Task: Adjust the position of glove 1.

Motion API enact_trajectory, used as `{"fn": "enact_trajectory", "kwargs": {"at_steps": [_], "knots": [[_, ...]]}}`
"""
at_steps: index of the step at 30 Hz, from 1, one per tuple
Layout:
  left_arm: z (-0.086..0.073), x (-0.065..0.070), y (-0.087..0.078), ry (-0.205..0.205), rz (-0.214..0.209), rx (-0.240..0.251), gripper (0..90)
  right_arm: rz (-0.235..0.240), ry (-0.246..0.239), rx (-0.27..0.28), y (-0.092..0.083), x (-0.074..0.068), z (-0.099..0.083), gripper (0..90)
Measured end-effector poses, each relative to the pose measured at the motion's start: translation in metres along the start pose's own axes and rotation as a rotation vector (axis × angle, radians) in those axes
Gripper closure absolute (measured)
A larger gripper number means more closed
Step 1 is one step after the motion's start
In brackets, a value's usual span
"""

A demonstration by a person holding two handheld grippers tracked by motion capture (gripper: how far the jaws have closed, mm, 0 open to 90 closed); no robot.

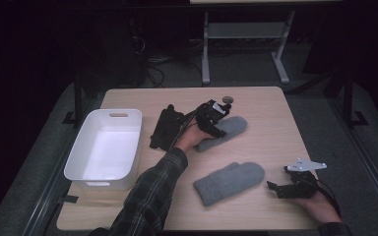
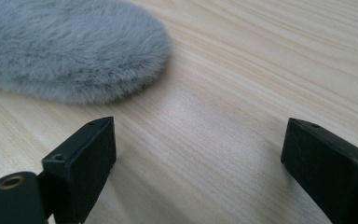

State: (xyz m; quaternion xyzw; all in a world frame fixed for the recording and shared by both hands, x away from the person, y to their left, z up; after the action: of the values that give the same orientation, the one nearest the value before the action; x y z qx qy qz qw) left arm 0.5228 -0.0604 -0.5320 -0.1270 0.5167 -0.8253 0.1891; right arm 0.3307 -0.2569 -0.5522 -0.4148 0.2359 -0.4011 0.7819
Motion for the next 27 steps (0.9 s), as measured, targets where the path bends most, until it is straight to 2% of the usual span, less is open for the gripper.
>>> {"fn": "enact_trajectory", "kwargs": {"at_steps": [1,2,5,10,14,15,16,20,21,22,23,26,27], "knots": [[0.001,0.002,0.000,-0.006,-0.004,0.014,42.6,-0.002,-0.001,0.000,0.000,0.000,0.000,10.0],[0.000,0.003,-0.001,0.017,0.004,0.005,49.3,-0.004,-0.003,-0.001,0.000,0.000,0.000,9.9],[0.001,0.004,-0.004,0.021,0.012,0.011,63.8,-0.003,-0.001,0.000,0.000,0.000,0.000,10.0],[0.004,0.005,-0.014,0.013,0.021,0.031,77.6,-0.003,-0.001,0.000,0.000,0.000,0.000,10.0],[0.006,0.008,-0.026,0.014,0.009,0.036,80.9,-0.002,-0.003,-0.001,0.000,0.000,0.000,10.0],[0.008,0.010,-0.029,-0.007,0.000,0.051,81.5,-0.002,-0.003,-0.001,0.000,0.000,0.000,10.0],[0.008,0.011,-0.033,-0.006,-0.007,0.053,81.8,-0.002,-0.003,-0.001,0.000,0.000,0.000,10.0],[0.009,0.021,-0.045,-0.005,-0.037,0.064,82.8,-0.004,-0.004,0.002,0.000,0.000,0.000,10.0],[0.010,0.024,-0.048,-0.020,-0.046,0.074,83.0,-0.004,-0.004,0.002,0.000,0.000,0.000,10.0],[0.009,0.025,-0.051,-0.008,-0.048,0.065,83.1,-0.003,-0.003,-0.001,0.000,0.000,0.000,10.0],[0.010,0.028,-0.054,-0.019,-0.057,0.076,83.3,-0.004,-0.004,-0.002,0.000,0.000,0.000,10.0],[0.007,0.034,-0.064,-0.005,-0.072,0.078,83.5,-0.004,-0.003,0.000,0.000,0.000,0.000,10.0],[0.006,0.036,-0.067,-0.012,-0.083,0.083,83.5,-0.004,-0.003,0.000,0.000,0.000,0.000,10.0]]}}
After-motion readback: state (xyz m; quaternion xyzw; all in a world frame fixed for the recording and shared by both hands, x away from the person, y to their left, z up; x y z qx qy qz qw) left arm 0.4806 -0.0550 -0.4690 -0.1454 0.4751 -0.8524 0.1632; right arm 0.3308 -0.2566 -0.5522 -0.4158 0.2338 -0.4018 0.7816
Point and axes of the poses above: each handheld gripper's, and its own axes: y roughly forward along the jaws, z roughly out of its top, x roughly to its right, the point moved 10 cm from there along y, roughly forward along the jaws, and after that the axes turned 13 degrees about -x, right-handed, at the moved point
